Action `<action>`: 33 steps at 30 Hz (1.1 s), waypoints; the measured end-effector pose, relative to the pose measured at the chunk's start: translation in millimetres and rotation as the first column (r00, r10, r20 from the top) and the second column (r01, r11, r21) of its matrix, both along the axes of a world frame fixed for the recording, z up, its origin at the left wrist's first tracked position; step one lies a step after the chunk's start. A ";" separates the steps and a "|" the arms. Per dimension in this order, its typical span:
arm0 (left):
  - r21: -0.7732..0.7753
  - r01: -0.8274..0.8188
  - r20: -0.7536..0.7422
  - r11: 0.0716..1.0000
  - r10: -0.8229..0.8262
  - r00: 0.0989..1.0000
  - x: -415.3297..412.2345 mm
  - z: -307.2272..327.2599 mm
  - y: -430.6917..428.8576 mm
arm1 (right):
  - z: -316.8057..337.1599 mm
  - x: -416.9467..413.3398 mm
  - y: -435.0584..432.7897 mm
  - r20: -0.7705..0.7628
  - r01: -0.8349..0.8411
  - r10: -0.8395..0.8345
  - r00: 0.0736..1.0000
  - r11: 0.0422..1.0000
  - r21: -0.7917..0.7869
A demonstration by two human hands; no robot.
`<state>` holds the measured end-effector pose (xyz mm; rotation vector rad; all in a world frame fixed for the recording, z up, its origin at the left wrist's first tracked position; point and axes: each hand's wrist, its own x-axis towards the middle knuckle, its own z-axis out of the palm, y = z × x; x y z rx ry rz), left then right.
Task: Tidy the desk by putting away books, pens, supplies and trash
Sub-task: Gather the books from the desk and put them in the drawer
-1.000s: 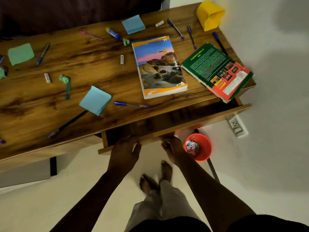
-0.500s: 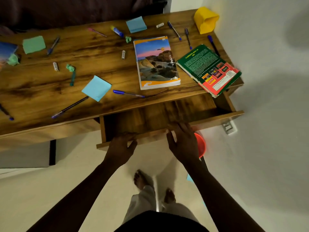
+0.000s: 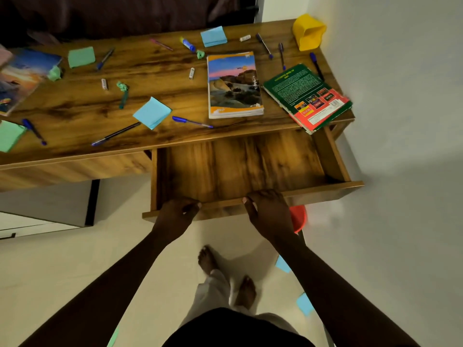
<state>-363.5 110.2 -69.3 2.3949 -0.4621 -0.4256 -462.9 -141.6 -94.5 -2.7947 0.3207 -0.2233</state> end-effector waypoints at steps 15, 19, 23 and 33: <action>0.056 -0.154 -0.144 0.986 0.161 0.976 -53.1 9.6 -1.4 | 16.3 -50.8 8.0 -0.085 -0.078 0.076 0.993 0.997 -0.024; 0.012 -0.298 -0.239 0.955 0.292 0.926 -43.8 12.8 -10.3 | 19.9 -44.4 1.9 -0.129 -0.111 0.115 0.985 0.993 0.040; -0.070 -0.350 -0.213 0.934 0.329 0.920 -19.4 26.0 -29.5 | 23.6 -14.1 -16.1 -0.162 -0.027 0.061 0.985 0.978 0.206; -0.301 -0.318 -0.144 0.899 0.287 0.947 136.3 75.4 -100.3 | 87.1 136.2 -76.5 -0.106 0.256 -0.246 0.963 0.730 0.634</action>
